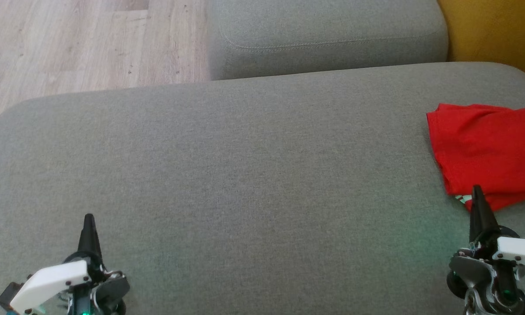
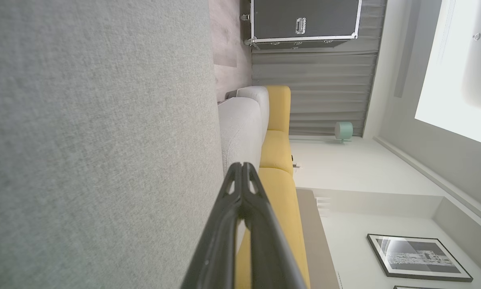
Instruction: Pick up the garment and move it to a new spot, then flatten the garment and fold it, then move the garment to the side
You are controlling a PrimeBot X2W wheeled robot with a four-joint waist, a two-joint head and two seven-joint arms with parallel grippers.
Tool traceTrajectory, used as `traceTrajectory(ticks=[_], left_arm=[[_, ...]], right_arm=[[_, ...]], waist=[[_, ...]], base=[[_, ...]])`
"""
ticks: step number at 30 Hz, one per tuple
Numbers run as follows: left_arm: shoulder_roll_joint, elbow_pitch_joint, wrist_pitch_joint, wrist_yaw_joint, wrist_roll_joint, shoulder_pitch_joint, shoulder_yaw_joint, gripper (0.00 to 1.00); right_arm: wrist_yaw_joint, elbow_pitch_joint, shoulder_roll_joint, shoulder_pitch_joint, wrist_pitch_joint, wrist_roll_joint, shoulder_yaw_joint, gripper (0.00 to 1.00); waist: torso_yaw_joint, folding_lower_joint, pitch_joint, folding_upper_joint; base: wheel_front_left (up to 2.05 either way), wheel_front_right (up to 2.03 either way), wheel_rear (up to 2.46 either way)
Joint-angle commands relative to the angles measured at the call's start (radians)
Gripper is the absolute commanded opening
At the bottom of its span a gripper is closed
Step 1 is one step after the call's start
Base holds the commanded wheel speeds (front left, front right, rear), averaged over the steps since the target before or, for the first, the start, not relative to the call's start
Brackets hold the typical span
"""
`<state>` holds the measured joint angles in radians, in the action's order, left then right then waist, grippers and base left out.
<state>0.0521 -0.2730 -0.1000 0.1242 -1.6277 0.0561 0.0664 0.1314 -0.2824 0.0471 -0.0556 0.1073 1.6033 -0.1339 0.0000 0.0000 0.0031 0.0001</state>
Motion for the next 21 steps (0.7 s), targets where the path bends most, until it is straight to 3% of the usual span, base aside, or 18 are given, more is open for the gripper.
traceTrajectory(ticks=[1,21], left_arm=[[0.006,0.028,-0.005,0.007,0.010,0.051,0.037,0.00],[0.004,0.028,-0.007,0.007,0.013,0.051,0.040,0.00]], right_arm=[[-0.001,0.038,0.004,-0.052,0.006,0.005,0.020,0.00],[-0.001,0.038,0.004,-0.052,0.006,0.005,0.020,0.00]], waist=[[0.000,0.0000,0.000,-0.0001],[0.000,0.0000,0.000,-0.0001]], base=[[0.00,0.00,0.00],[0.00,0.00,0.00]])
